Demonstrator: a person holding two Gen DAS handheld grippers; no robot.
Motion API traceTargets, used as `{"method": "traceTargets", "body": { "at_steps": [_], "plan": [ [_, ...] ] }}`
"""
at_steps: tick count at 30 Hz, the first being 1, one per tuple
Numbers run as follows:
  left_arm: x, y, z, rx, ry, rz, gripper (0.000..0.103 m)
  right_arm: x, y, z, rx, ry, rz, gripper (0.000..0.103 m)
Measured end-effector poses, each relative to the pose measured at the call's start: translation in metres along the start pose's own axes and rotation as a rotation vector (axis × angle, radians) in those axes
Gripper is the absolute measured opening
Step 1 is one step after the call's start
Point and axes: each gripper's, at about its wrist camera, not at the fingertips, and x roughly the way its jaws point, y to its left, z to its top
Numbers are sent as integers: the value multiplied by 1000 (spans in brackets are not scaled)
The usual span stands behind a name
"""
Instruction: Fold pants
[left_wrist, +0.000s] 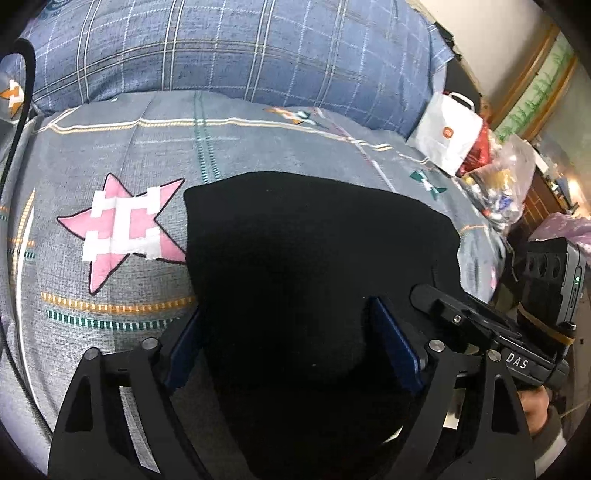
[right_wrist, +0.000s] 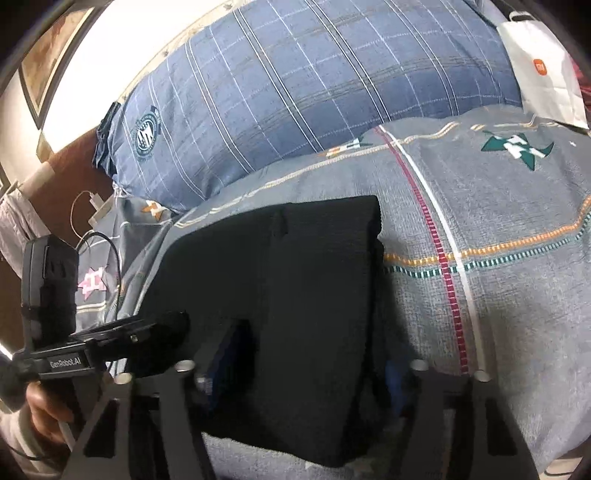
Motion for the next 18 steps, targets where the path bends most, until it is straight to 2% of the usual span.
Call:
{"method": "traceTargets", "body": {
  "at_steps": [4,6,9,18],
  "plan": [
    [-17,-4,2,5,-25,-23,73,-13,19,4,-52,-17,-7,42],
    [-30,-8,7,15,-40,-40,73,-21,30,10,-79,-32,11,41],
    [-49,-14,17,58,-81,2,73,-26,48,22,-118,-58,27,40],
    [-84,7,62,58,-180,46,73,-17,88,73,-205,-120,70,40]
  ]
}}
